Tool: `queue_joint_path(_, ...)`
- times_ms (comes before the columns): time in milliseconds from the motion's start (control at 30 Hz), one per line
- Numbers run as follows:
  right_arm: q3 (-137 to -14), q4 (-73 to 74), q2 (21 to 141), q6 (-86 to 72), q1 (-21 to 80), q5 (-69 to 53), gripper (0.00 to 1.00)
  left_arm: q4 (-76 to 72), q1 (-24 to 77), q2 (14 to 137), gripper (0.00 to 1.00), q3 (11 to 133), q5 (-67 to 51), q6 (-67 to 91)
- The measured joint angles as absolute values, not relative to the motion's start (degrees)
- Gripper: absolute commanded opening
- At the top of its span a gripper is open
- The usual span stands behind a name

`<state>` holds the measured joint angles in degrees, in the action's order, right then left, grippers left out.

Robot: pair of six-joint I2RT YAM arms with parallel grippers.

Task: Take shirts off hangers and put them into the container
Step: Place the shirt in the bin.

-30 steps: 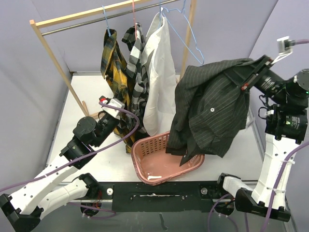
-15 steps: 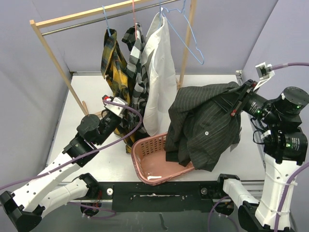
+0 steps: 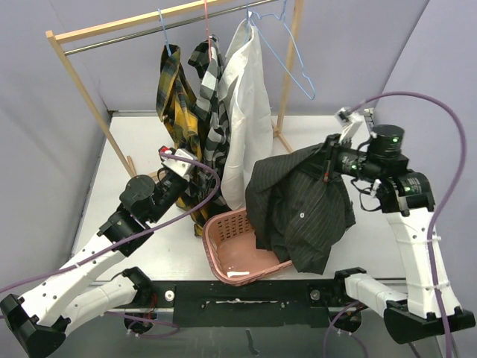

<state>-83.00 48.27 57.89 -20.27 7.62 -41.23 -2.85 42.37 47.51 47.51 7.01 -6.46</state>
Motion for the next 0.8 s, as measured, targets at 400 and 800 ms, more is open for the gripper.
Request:
queue_joint_path(400,-82.8,51.5,61.2,-16.1,49.0,-10.5,0.06,-2.8,42.4,47.5,0.75,47.5,7.0,-6.5)
queue_joint_path(800,-81.0,55.0,68.7,-15.3,63.8,11.0,0.11,-2.8,42.4,46.5,0.75,47.5,7.3,-6.5)
